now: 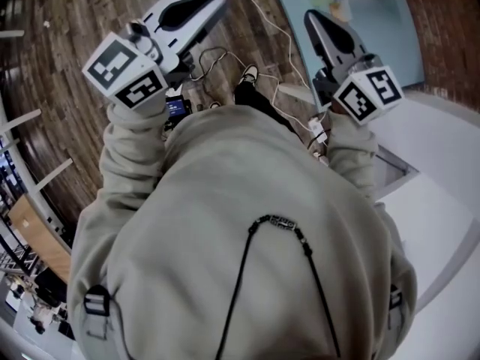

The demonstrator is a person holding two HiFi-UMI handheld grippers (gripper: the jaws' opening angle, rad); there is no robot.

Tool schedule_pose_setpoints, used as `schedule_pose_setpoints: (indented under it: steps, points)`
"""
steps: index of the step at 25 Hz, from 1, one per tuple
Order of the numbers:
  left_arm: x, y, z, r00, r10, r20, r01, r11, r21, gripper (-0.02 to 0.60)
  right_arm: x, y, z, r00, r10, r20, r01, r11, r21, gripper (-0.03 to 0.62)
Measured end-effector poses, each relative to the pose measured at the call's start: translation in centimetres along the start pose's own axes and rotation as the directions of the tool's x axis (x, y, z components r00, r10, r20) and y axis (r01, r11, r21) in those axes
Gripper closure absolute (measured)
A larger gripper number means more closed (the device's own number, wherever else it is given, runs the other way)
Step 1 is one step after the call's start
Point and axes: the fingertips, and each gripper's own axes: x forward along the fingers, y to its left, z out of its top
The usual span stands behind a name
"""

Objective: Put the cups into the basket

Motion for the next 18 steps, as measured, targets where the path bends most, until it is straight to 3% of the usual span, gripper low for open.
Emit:
schedule_pose_setpoints:
  steps: [5,10,18]
  points:
    - [7.7,2.7,0.7,0.999,-0.022,-0.03,0.022,1.0,0.002,0.584,1.1,-7.2,2.5,1.0,-0.006,0.021,0.006,1.0,-0.001,0.582]
    - [14.3,3.4,2.8,0.997,-0.074,0.013,0.075,0.996,-0.045,0.584,0.8,-12.6,3.2,1.0,0.007,0.016,-0.007,1.0,0.024,0.582]
    - [19.1,6.3,4.1,0.999,-0.048,-0.016,0.047,0.998,-0.031,0.584,1.4,-17.4,3.9,1.0,0.004,0.023,-0.005,0.999,0.048,0.582]
